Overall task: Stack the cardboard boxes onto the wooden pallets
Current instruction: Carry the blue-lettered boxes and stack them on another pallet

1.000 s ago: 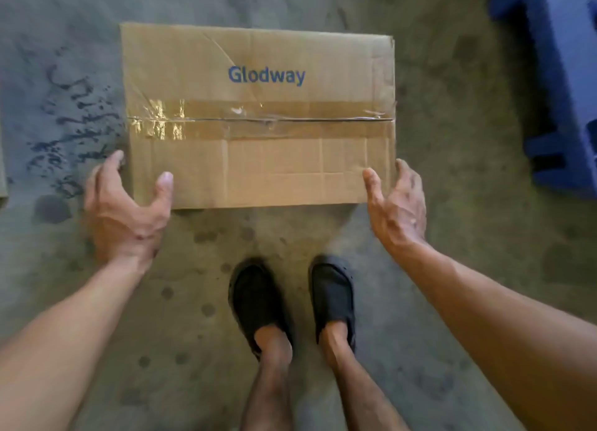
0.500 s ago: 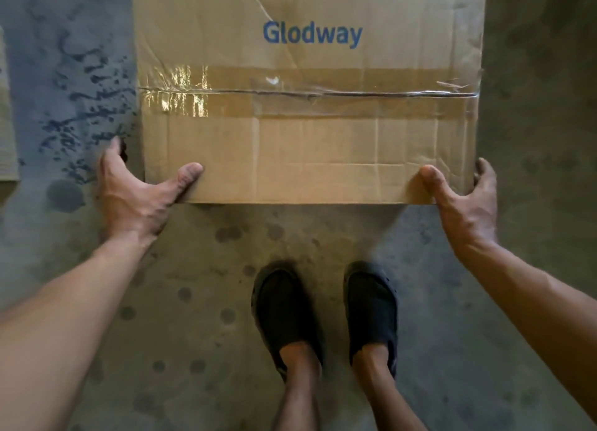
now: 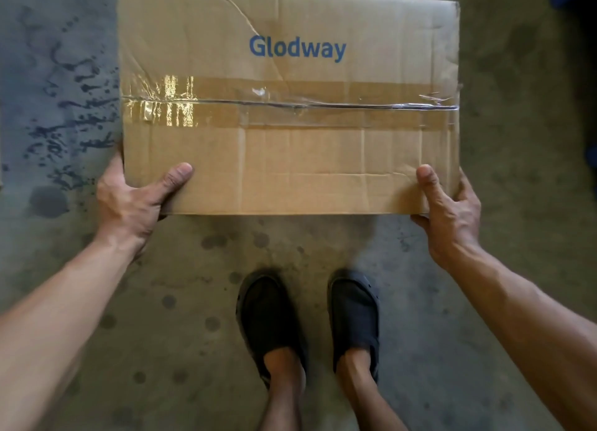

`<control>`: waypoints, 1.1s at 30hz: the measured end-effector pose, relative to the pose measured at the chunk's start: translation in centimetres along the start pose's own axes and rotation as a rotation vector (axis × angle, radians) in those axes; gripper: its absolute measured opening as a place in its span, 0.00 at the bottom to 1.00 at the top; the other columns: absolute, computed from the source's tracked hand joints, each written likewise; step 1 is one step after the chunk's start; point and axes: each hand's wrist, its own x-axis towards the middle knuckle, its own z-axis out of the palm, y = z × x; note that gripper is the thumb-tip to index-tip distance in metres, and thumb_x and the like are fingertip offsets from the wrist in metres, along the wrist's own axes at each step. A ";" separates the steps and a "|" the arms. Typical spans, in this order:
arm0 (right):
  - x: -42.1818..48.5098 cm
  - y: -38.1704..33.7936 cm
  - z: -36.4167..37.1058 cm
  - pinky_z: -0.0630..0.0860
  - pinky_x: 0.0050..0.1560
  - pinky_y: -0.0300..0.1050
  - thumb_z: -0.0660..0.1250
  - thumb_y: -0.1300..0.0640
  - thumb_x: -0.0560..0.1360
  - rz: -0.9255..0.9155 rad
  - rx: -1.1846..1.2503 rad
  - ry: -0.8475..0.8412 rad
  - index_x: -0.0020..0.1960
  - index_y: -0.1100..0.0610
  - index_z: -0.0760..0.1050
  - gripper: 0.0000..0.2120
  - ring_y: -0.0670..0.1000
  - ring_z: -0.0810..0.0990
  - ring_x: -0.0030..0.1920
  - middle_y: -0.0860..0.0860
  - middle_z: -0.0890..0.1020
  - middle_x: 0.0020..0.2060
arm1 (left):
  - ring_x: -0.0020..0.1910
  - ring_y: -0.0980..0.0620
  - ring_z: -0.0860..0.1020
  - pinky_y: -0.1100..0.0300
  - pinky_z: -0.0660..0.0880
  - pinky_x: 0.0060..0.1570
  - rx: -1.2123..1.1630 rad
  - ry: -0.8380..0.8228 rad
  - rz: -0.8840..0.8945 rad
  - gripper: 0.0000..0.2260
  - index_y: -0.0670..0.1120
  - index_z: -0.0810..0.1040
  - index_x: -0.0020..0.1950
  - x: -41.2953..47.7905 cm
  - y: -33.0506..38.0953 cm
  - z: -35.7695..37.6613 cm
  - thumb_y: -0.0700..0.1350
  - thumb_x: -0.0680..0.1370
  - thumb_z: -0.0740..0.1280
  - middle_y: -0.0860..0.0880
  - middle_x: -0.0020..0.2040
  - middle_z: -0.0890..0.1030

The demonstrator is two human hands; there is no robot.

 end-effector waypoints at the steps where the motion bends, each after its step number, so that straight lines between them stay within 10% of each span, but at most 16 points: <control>1: -0.6 -0.9 -0.3 0.82 0.54 0.60 0.75 0.38 0.64 -0.004 0.023 0.006 0.61 0.38 0.74 0.27 0.42 0.82 0.49 0.39 0.81 0.49 | 0.58 0.49 0.82 0.49 0.79 0.61 -0.008 0.017 0.001 0.39 0.53 0.76 0.67 -0.5 0.6 -0.6 0.68 0.61 0.80 0.51 0.60 0.83; 13: -14.1 -27.8 -6.7 0.83 0.52 0.58 0.78 0.47 0.70 -0.166 0.113 -0.052 0.52 0.35 0.73 0.17 0.41 0.84 0.45 0.39 0.82 0.45 | 0.56 0.52 0.83 0.49 0.80 0.60 -0.237 0.139 0.021 0.34 0.54 0.79 0.63 -10.7 23.9 -14.3 0.63 0.60 0.83 0.52 0.57 0.85; 18: -20.0 -39.6 -11.3 0.84 0.51 0.59 0.82 0.33 0.58 -0.268 0.122 -0.085 0.69 0.47 0.76 0.43 0.50 0.85 0.54 0.48 0.85 0.57 | 0.56 0.51 0.83 0.49 0.80 0.60 -0.317 0.151 0.118 0.33 0.49 0.78 0.65 -15.9 36.0 -20.9 0.55 0.64 0.83 0.50 0.58 0.84; 22: -24.3 -47.9 -15.4 0.82 0.58 0.56 0.81 0.41 0.66 -0.380 0.158 -0.103 0.63 0.47 0.79 0.28 0.50 0.85 0.53 0.46 0.86 0.52 | 0.56 0.49 0.83 0.43 0.81 0.56 -0.388 0.147 0.161 0.38 0.52 0.76 0.65 -20.4 43.7 -25.1 0.62 0.59 0.83 0.51 0.58 0.84; 33: -30.7 -56.6 -25.6 0.80 0.59 0.63 0.75 0.24 0.59 -0.620 0.123 -0.241 0.75 0.39 0.67 0.49 0.56 0.81 0.59 0.48 0.81 0.63 | 0.50 0.46 0.82 0.52 0.81 0.41 -0.463 0.381 0.301 0.32 0.49 0.75 0.66 -37.3 53.7 -28.3 0.56 0.65 0.80 0.49 0.56 0.82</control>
